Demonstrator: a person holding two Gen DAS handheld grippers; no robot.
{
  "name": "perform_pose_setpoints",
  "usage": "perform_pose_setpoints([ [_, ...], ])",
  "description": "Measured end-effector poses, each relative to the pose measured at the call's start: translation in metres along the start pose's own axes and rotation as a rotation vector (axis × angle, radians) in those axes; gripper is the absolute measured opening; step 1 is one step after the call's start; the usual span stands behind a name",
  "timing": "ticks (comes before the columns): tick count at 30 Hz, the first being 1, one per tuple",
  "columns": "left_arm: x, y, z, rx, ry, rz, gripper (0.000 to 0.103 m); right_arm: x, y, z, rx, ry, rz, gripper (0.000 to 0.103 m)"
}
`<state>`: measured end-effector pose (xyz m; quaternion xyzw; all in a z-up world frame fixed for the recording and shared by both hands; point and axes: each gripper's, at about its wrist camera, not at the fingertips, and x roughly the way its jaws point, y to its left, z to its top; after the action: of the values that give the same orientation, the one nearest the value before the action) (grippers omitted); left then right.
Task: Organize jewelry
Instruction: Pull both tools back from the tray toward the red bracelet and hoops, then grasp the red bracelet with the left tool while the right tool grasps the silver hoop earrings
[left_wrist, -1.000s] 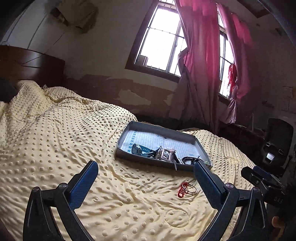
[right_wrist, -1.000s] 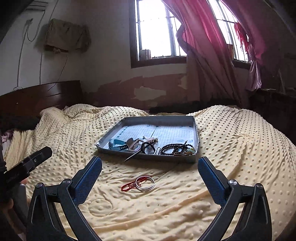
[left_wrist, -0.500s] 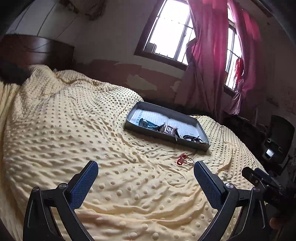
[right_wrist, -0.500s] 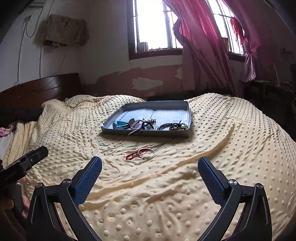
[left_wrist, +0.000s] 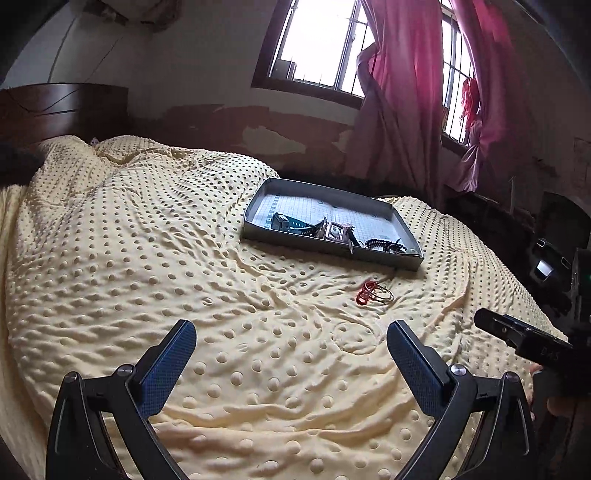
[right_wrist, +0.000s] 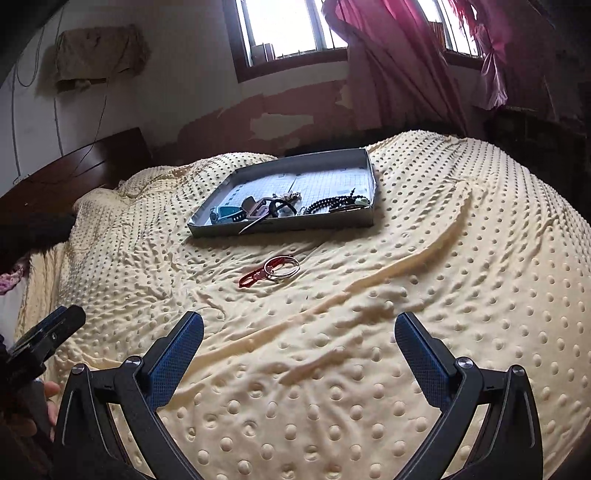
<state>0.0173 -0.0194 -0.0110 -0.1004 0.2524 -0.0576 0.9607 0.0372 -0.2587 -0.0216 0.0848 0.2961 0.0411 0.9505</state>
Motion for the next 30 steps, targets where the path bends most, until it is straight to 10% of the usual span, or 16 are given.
perform_pose_setpoints([
  [19,0.093,-0.026,0.028,0.093,0.179,-0.141,0.095,0.095,-0.028,0.069,-0.064,0.120,0.114,0.101],
  [23,0.120,-0.033,0.035,0.077,0.247,-0.227,0.083,0.116,-0.035,0.074,-0.051,0.129,0.130,0.068],
  [30,0.160,-0.046,0.039,0.065,0.322,-0.305,0.063,0.140,-0.038,0.067,-0.060,0.180,0.169,0.044],
])
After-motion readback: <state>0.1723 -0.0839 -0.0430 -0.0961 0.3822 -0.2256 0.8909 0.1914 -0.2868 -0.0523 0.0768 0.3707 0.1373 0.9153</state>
